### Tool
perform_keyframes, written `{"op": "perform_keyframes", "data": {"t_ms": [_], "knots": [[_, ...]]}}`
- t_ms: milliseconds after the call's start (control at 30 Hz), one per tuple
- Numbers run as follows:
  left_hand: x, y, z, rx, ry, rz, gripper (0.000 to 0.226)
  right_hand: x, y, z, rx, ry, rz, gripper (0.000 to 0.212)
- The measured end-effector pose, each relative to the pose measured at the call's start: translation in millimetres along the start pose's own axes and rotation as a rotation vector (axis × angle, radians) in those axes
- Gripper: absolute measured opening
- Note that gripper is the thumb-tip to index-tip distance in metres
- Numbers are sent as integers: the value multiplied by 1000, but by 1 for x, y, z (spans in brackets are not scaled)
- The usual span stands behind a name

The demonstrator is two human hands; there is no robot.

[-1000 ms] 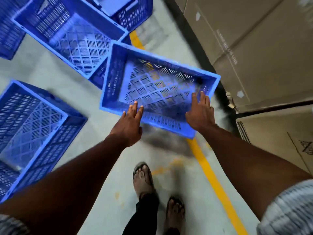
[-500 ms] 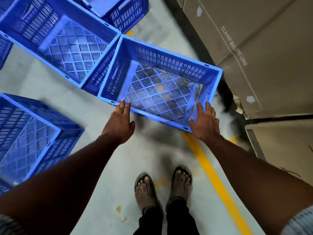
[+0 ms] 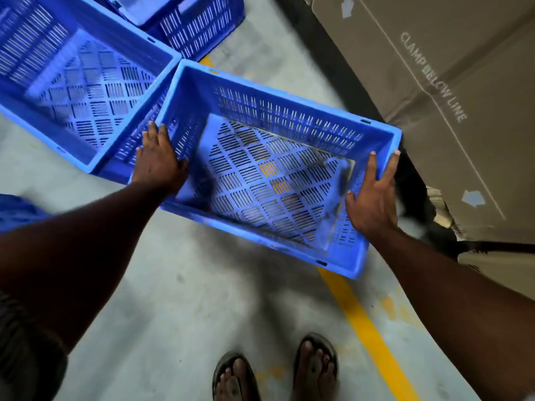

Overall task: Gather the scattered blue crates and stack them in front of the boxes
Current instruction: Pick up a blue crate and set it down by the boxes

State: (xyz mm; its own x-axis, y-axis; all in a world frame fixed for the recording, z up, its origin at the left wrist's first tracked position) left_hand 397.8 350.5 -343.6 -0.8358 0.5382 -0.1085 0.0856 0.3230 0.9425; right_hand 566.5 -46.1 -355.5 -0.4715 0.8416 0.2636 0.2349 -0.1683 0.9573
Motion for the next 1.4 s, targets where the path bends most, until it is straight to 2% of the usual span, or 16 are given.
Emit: {"op": "perform_keyframes", "data": {"t_ms": [233, 400, 600, 733, 800, 867, 900, 1067, 1300, 1400], "knots": [[15, -3, 14, -26, 96, -18, 94, -1, -2, -2, -60, -3, 13, 83], [34, -12, -29, 69, 164, -66, 81, -12, 2, -24, 42, -37, 77, 104], [73, -32, -99, 166, 178, -120, 73, -25, 6, -80, 122, -112, 122, 110], [93, -38, -122, 207, 211, -155, 40, -37, 6, -107, 69, -274, 314, 91], [93, -37, -121, 194, 248, -168, 32, -45, 1, -111, 27, -375, 376, 64], [85, -35, -118, 185, 261, -200, 34, -49, -3, -112, -8, -426, 342, 36], [80, -35, -116, 185, 267, -220, 35, -50, -4, -111, -20, -435, 326, 29], [79, -36, -113, 214, 325, -228, 40, -54, -10, -111, 38, -567, 476, 18], [97, -17, -142, 268, 394, -270, 44, -39, 24, -123, 48, -612, 475, 31], [115, 5, -164, 271, 491, -419, 47, -24, 45, -129, 59, -590, 503, 31]]}}
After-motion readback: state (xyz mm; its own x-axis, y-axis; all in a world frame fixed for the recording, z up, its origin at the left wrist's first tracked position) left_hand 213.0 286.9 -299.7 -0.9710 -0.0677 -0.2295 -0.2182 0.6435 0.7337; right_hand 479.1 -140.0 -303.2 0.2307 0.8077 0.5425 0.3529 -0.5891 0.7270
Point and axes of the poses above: each hand's wrist, its own z-axis towards the middle knuckle, its own y-axis out of the back of the hand, x = y × z, the point moved 6 cm from there along z, towards the middle knuckle, and after that the axes turned 12 degrees about y, right-handed, at the moved point
